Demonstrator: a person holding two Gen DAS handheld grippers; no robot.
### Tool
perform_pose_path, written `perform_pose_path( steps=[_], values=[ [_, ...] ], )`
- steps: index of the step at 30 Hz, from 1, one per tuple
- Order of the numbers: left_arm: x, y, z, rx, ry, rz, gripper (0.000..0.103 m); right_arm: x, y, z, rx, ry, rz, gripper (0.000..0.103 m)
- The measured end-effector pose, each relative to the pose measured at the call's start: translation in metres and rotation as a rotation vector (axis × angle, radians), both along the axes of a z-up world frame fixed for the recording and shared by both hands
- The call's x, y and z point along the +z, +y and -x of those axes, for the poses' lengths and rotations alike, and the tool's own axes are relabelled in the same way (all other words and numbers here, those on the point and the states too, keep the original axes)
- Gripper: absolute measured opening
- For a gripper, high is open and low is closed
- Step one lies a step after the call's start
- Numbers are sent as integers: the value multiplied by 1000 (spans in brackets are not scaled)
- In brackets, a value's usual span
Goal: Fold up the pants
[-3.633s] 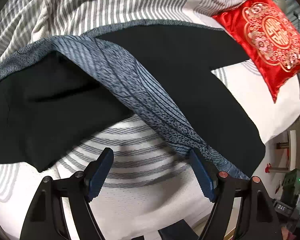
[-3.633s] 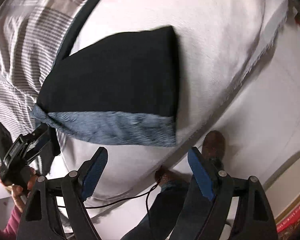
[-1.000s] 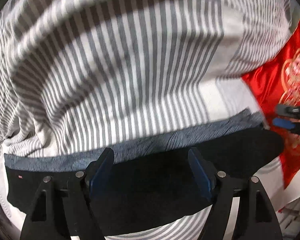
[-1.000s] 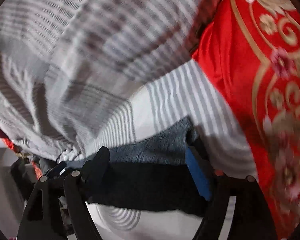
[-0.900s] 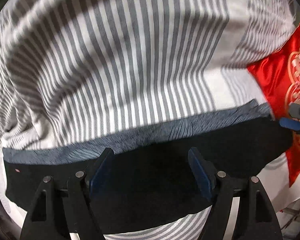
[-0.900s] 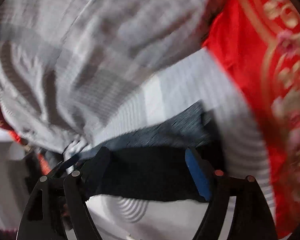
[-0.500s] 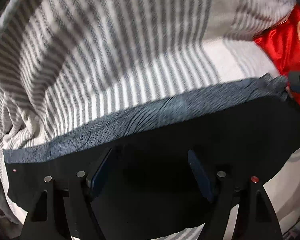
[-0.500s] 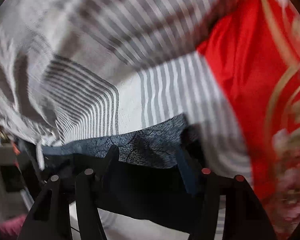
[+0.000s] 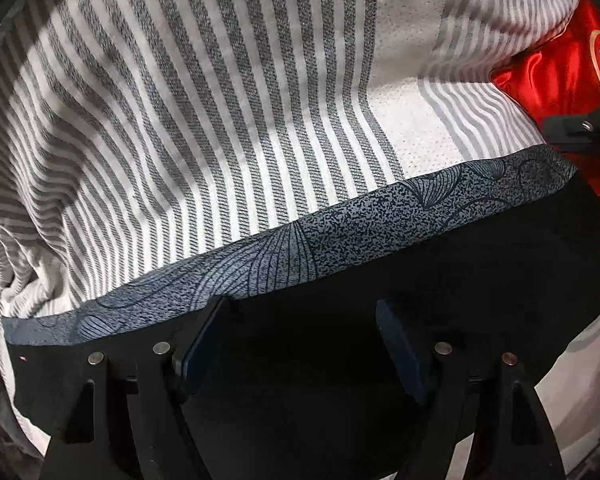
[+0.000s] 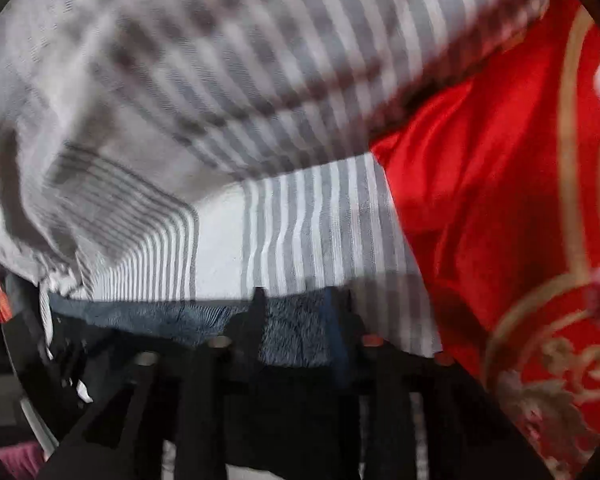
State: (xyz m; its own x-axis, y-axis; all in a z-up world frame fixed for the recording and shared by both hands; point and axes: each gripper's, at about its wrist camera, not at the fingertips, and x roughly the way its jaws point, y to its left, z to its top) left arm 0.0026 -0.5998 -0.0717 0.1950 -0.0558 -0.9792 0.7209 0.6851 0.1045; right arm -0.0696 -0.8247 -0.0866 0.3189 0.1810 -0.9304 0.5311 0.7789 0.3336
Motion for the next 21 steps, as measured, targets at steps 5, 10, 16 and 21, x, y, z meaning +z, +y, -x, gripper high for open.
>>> perform_pose_path(
  steps=[5, 10, 16, 21],
  values=[
    [19, 8, -3, 20, 2, 29, 77, 8, 19, 22, -17, 35, -7, 52],
    [18, 27, -5, 32, -7, 10, 77, 22, 49, 23, 20, -11, 56, 69],
    [-16, 50, -3, 43, -48, 13, 92, -15, 56, 25, 41, 201, 191, 75],
    [-9, 71, -11, 111, -19, -1, 92, 14, 53, 48, 14, 142, 233, 75]
  ],
)
